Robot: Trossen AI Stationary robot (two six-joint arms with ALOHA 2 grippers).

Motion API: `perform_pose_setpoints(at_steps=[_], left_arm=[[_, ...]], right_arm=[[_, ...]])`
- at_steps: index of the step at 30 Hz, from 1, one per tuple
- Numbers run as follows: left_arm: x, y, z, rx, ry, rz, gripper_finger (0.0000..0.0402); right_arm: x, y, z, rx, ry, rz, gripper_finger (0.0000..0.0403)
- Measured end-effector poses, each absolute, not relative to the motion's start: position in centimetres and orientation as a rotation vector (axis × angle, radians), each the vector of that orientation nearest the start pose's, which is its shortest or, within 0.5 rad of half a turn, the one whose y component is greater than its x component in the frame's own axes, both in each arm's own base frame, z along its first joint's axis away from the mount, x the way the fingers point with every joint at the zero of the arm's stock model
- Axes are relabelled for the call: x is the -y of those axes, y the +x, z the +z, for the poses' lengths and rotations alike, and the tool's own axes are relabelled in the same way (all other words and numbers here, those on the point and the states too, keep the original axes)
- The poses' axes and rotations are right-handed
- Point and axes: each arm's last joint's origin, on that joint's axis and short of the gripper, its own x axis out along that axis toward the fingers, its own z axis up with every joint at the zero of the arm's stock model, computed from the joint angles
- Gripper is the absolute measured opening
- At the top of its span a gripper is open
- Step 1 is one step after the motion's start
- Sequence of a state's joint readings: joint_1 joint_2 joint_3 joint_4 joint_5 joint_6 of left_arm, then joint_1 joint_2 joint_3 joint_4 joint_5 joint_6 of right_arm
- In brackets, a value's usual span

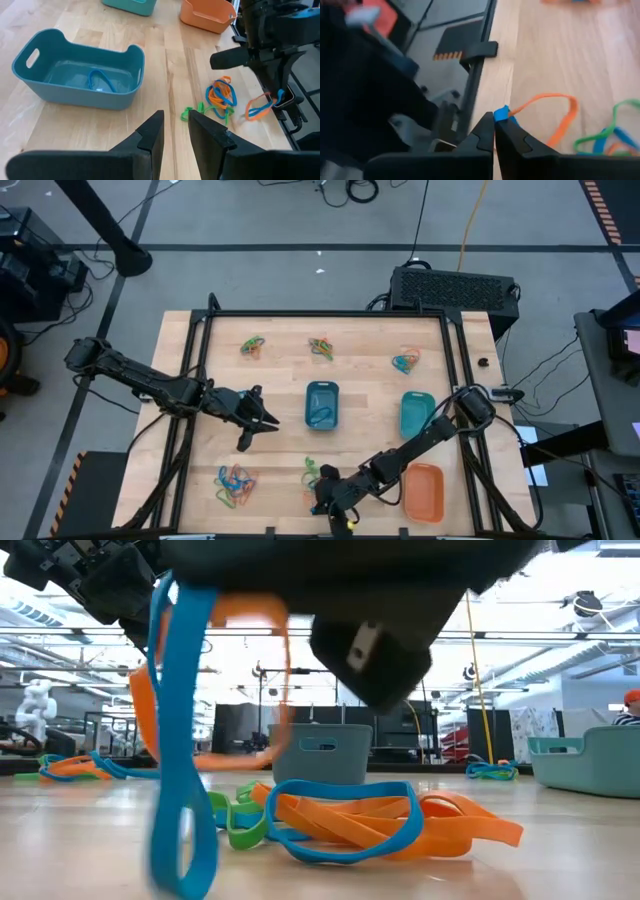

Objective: Sort rubber bands into baskets
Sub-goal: Put the blue rubberband into the blue bin

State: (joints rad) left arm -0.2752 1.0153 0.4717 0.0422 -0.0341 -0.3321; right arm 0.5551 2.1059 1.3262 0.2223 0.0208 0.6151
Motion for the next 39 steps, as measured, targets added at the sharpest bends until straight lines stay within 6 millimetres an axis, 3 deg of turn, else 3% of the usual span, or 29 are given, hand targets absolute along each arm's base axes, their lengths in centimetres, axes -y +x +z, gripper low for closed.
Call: perform_pose_setpoints(at_steps=[4, 9, 19, 29, 33, 39], left_arm=[[5.5, 19.9, 20.6, -0.529, -0.246, -0.150, 0.0095], [5.5, 19.9, 20.6, -0.529, -0.246, -0.150, 0.0095], [5.5, 19.9, 20.6, -0.529, -0.248, -0.149, 0.0095], [5.5, 19.9, 20.6, -0.529, -0.248, -0.150, 0.0095], [5.5, 19.9, 20.6, -0.529, -0.249, -0.151, 0.0095], [5.5, 19.9, 20.6, -0.531, -0.250, -0.155, 0.0095]], right_arm=[[-23.3, 38.6, 15.8, -0.710, 0.565, 0.313, 0.0002], [-22.8, 38.7, 15.7, -0.771, 0.616, 0.327, 0.0012], [-21.0, 39.7, 15.7, -0.759, 0.554, 0.367, 0.0057], [-19.6, 40.4, 15.7, -0.730, 0.481, 0.378, 0.0006], [-19.9, 40.3, 15.8, -0.756, 0.497, 0.445, 0.0024], [-21.2, 39.6, 15.9, -0.722, 0.377, 0.547, 0.0067]])
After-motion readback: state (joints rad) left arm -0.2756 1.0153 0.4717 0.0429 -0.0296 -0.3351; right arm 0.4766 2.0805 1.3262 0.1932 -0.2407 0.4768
